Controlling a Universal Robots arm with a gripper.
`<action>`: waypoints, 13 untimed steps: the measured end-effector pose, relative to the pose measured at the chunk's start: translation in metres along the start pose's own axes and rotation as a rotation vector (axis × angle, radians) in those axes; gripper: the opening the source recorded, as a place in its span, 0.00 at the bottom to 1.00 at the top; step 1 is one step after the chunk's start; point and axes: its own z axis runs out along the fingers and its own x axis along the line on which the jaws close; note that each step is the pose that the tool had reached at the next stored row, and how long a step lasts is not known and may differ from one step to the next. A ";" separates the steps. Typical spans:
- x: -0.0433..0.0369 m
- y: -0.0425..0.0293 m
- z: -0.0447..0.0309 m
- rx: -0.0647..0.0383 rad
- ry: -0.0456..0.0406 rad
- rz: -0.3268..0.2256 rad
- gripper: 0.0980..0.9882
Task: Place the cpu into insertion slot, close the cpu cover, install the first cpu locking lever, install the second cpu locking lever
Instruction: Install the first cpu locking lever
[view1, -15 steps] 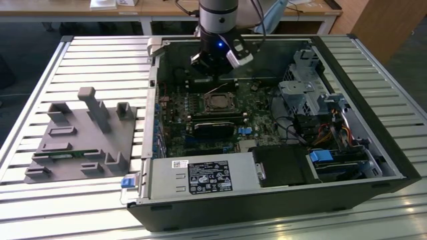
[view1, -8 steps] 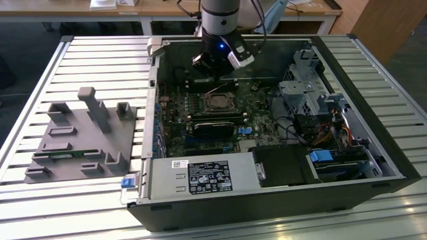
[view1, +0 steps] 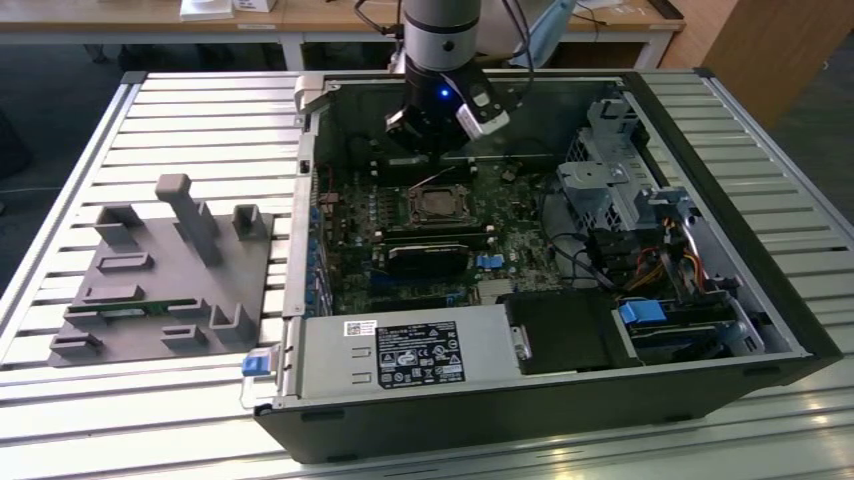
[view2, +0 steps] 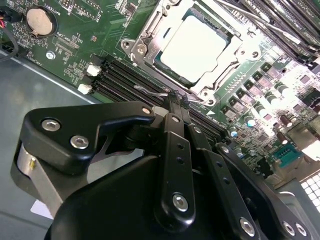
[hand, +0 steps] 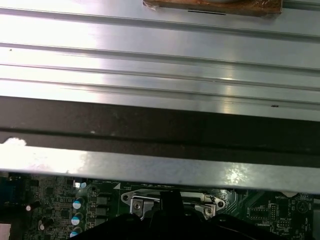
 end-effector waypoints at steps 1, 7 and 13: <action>-0.0002 0.0000 0.0001 0.000 0.0000 0.000 0.01; -0.0010 0.0002 0.0004 0.000 0.0001 0.000 0.01; -0.0039 0.0004 0.0015 0.000 0.0001 0.000 0.01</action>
